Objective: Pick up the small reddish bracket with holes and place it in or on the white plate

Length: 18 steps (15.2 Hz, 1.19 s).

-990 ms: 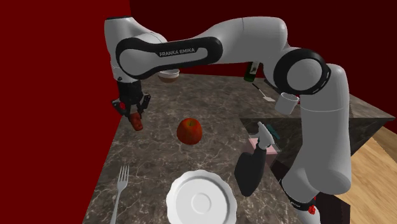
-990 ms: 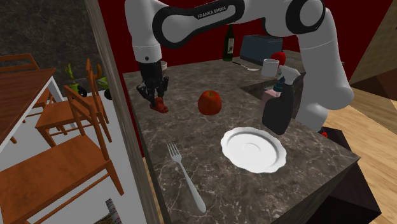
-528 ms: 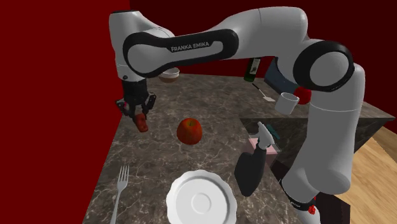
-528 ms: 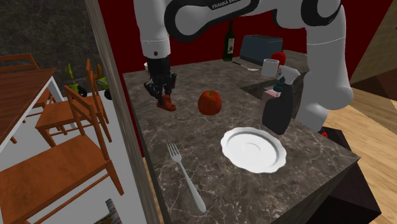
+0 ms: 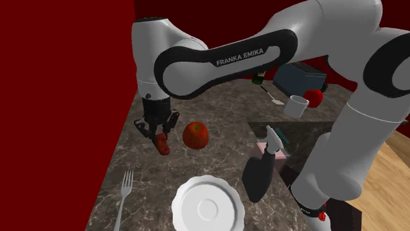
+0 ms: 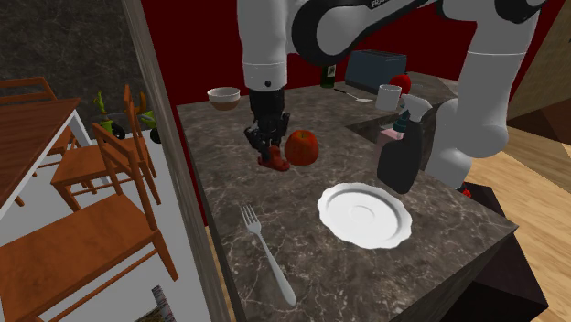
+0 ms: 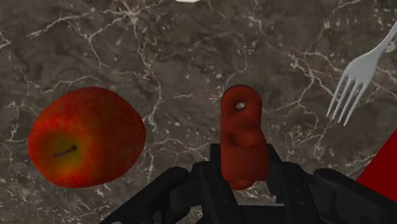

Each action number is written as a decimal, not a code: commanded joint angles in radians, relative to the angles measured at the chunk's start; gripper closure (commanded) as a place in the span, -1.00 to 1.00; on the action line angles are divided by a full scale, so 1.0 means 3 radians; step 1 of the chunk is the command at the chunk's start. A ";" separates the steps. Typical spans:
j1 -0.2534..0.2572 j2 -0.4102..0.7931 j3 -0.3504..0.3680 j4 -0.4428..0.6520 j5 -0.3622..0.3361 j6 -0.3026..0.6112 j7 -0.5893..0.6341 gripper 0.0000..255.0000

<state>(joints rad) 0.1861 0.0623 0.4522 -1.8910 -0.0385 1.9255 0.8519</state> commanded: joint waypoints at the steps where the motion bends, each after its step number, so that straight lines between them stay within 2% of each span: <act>1: 0.0019 -0.0232 0.0032 -0.0253 0.0110 0.0045 0.0019 1.00; 8: 0.0204 -0.0996 0.0142 -0.0998 0.0505 0.0105 0.0117 1.00; 14: 0.0466 -0.1605 0.0241 -0.1481 0.0843 0.0036 0.0265 1.00; 17: 0.0650 -0.1934 0.0312 -0.1699 0.1035 -0.0045 0.0392 1.00; 18: 0.0653 -0.1922 0.0321 -0.1735 0.1039 0.0003 0.0393 1.00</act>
<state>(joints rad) 0.3744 -0.5017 0.5454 -2.3982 0.2643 1.9248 0.9643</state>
